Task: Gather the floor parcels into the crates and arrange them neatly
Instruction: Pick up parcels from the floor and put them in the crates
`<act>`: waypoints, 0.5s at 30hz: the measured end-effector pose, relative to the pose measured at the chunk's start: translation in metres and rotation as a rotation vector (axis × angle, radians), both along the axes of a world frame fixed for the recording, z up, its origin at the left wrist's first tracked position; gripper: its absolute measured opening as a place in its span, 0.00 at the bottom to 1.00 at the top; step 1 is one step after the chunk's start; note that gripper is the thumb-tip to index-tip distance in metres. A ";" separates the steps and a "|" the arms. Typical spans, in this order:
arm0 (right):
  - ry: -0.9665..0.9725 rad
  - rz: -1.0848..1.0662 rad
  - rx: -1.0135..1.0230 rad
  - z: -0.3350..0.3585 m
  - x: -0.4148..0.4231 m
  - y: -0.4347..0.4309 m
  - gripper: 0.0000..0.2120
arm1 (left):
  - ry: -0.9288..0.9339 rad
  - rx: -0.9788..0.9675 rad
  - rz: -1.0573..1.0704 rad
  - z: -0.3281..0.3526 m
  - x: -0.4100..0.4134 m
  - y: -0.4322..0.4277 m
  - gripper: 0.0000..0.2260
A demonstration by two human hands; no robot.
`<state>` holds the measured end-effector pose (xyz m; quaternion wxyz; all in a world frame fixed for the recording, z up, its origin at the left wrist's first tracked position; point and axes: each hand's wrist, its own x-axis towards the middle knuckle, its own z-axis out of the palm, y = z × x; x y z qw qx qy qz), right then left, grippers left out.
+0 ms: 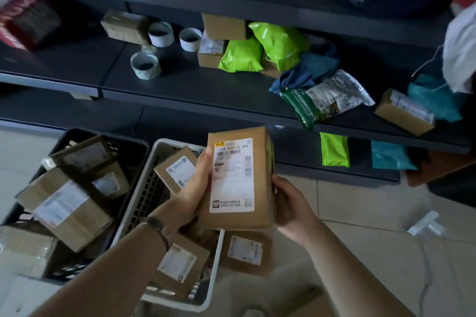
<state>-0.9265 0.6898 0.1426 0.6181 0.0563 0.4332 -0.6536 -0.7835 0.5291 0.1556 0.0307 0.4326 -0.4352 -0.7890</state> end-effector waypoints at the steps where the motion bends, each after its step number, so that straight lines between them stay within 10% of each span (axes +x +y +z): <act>1: -0.007 -0.012 -0.005 -0.001 0.009 -0.013 0.14 | 0.010 0.043 0.020 0.002 0.008 -0.013 0.29; 15: 0.201 0.039 0.093 -0.022 0.173 -0.206 0.26 | -0.055 -0.212 0.054 -0.008 0.158 -0.199 0.20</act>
